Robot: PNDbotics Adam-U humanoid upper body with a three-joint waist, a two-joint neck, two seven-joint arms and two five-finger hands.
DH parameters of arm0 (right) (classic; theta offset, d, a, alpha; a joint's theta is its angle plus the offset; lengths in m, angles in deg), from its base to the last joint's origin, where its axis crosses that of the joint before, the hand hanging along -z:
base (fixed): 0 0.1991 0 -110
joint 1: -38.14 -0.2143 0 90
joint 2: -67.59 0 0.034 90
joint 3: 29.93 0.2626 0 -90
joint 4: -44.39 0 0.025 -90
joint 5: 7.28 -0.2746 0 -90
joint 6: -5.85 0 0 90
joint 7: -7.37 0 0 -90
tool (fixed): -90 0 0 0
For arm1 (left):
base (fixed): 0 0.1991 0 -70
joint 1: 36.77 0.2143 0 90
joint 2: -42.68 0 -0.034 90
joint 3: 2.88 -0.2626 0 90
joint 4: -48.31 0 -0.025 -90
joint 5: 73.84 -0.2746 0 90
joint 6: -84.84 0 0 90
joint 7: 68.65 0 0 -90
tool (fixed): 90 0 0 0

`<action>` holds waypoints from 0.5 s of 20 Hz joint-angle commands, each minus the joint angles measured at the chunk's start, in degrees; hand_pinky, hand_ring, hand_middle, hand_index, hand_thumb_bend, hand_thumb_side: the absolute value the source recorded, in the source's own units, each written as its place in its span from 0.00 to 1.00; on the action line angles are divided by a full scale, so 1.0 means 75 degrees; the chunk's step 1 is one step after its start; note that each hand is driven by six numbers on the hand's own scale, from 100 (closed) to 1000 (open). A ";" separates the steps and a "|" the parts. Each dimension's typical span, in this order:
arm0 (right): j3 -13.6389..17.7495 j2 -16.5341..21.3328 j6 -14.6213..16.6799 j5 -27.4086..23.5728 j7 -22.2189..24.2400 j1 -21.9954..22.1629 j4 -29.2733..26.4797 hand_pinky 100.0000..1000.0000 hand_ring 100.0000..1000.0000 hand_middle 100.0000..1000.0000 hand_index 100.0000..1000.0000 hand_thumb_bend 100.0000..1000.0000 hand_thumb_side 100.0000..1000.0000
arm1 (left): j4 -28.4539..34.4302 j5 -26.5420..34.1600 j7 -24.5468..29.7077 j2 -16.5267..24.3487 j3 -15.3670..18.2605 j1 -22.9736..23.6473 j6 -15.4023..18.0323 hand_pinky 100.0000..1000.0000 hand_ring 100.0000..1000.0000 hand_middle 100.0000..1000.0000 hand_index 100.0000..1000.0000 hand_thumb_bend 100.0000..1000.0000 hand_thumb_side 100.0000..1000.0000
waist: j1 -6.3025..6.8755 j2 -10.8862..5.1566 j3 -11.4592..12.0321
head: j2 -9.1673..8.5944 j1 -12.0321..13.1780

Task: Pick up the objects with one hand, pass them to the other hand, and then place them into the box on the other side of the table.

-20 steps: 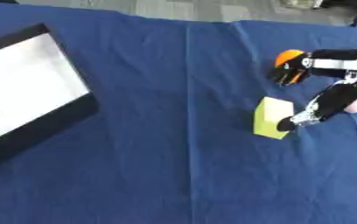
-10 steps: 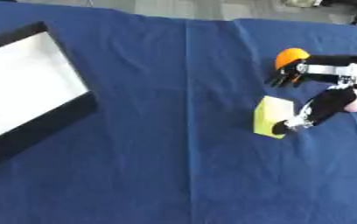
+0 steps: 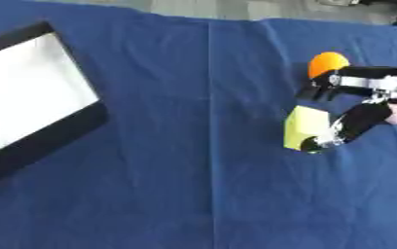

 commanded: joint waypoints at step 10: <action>0.0092 0.0142 -0.0118 0.0440 -0.0268 0.0291 -0.0067 0.82 0.82 0.79 0.85 0.63 0.35 | 0.0142 -0.0045 0.0006 0.0061 0.0030 -0.0059 -0.0024 1.00 0.76 0.72 0.80 0.10 0.97 | 0.0046 0.0101 -0.0012 | 0.0043 -0.0090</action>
